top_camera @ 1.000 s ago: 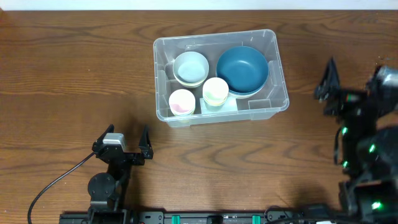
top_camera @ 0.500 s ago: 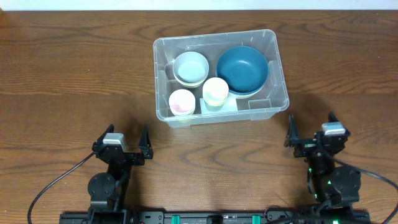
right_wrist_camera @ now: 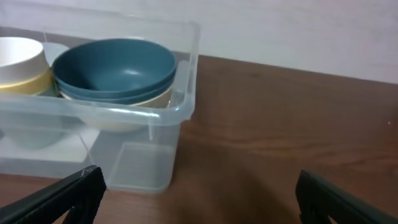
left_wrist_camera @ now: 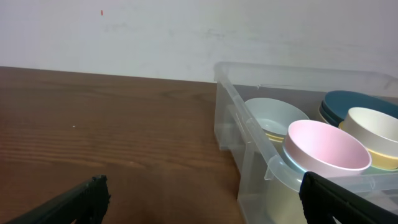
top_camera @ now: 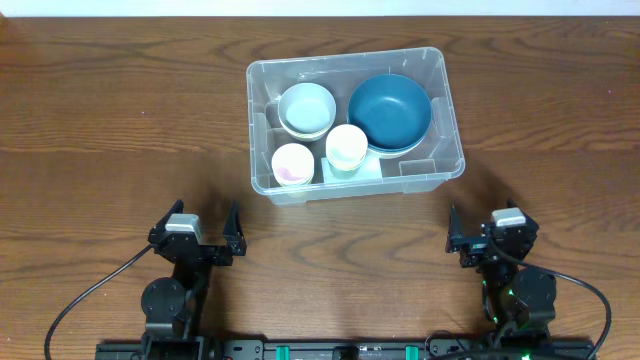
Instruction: Pack container
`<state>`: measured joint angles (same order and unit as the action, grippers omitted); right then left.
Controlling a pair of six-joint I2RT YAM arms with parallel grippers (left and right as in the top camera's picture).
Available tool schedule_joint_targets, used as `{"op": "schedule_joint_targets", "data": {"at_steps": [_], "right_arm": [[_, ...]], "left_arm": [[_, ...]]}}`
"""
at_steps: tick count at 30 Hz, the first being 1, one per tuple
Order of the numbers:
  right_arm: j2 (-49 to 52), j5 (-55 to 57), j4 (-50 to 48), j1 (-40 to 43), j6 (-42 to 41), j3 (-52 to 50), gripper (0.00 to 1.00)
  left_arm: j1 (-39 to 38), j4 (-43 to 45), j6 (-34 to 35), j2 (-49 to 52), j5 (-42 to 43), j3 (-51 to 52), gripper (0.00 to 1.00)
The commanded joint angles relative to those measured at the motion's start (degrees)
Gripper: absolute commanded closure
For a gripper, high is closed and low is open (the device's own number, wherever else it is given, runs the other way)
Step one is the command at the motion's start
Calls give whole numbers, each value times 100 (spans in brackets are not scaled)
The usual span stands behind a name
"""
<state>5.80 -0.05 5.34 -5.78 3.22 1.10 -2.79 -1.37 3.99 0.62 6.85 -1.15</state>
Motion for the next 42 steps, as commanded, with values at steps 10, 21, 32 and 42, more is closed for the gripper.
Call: {"op": "schedule_joint_targets", "data": {"at_steps": [10,21,32,42], "right_arm": [[-553,22,2,48,286,-22,1],[-549,20,2,48,286,-22,1],[-549,20,2,48,286,-22,1],[-549,20,2,48,286,-22,1]], "left_arm": [[-13,-208,-94,-33,44,92,2],[-13,-208,-96,-33,44,92,2],[-13,-208,-96,-33,44,92,2],[-13,-208,-94,-33,44,92,2]]}}
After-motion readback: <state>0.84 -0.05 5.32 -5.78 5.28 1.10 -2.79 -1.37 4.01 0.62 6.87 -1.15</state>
